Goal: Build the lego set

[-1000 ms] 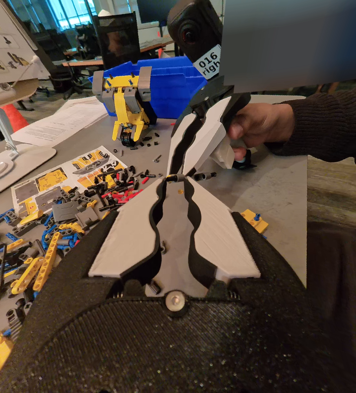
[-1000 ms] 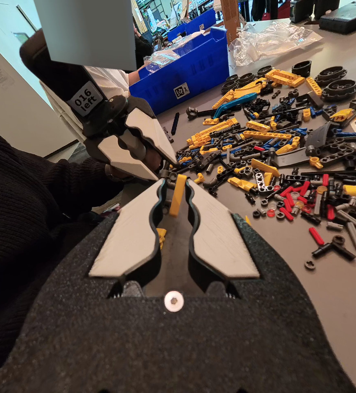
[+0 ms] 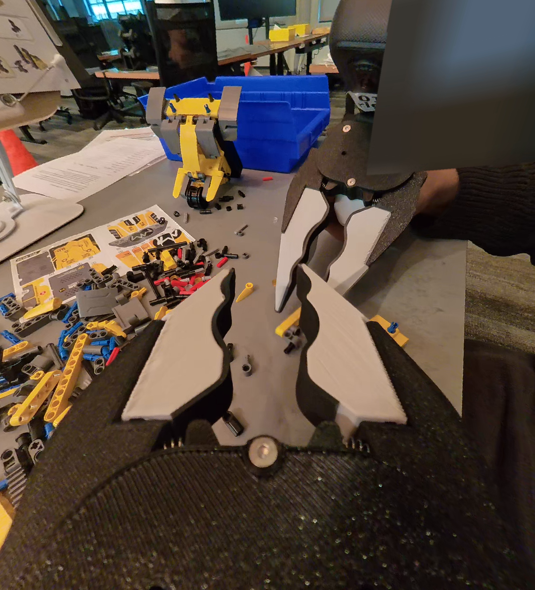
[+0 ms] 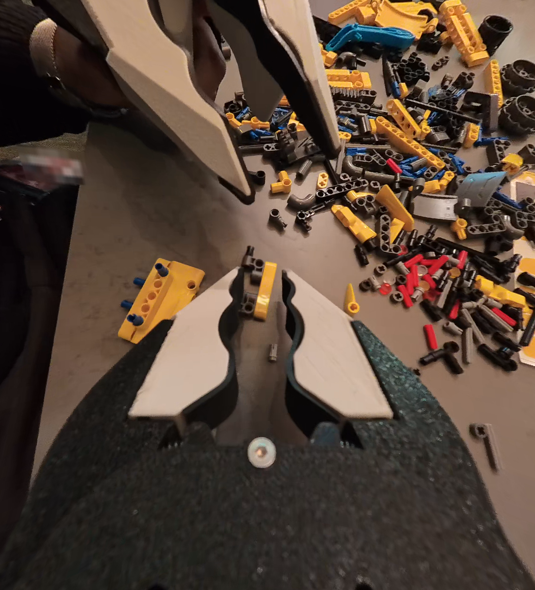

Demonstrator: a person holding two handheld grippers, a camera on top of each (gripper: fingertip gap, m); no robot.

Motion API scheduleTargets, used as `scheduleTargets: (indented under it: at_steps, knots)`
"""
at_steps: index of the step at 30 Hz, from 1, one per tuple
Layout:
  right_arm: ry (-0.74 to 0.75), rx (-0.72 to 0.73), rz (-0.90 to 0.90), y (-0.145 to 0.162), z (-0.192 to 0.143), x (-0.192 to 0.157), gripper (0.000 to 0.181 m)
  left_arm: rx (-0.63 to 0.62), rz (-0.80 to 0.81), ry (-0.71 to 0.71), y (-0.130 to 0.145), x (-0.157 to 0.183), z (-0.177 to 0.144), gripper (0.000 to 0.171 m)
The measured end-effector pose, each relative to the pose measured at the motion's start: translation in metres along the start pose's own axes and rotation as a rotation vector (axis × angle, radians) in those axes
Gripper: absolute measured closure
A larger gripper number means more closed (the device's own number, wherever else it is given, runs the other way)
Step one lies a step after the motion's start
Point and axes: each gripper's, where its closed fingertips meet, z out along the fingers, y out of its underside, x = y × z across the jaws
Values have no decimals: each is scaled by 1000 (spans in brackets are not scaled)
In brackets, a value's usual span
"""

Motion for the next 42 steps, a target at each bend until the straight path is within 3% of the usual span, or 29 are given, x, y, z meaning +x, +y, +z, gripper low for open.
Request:
scheduleTargets:
  at_steps: [5,12,16,22,25,28,30,34,37,38,42]
  knots:
    - [8,35,16,-4,-4,3,156,4,-8,-4,-1,-1,0,134]
    - [37,310,247,-32,-35,40,144,4,-22,6,0,-1,0,133]
    - [55,388,270,-36,-47,57,144,-10,-6,7,2,0,1,133]
    - [-45,449,444,-35,-51,76,133,-18,-31,10,3,-2,2,129]
    - [-7,493,454,-42,-51,87,137,-169,-142,90,12,-3,9,115]
    - [100,544,338,-57,-62,101,148,-184,-176,221,-20,-2,12,106]
    - [186,573,286,-70,-76,119,153,-153,-118,198,-37,-27,21,106]
    - [260,686,272,-94,-104,148,153,-234,-75,155,-23,-74,48,110]
    - [286,727,270,-86,-106,154,157,-210,-47,158,-11,-82,55,121]
    - [260,721,284,-81,-103,151,157,-208,-48,159,-5,-83,53,128]
    - [127,745,356,-82,-98,135,157,-165,-81,195,-8,-77,42,131]
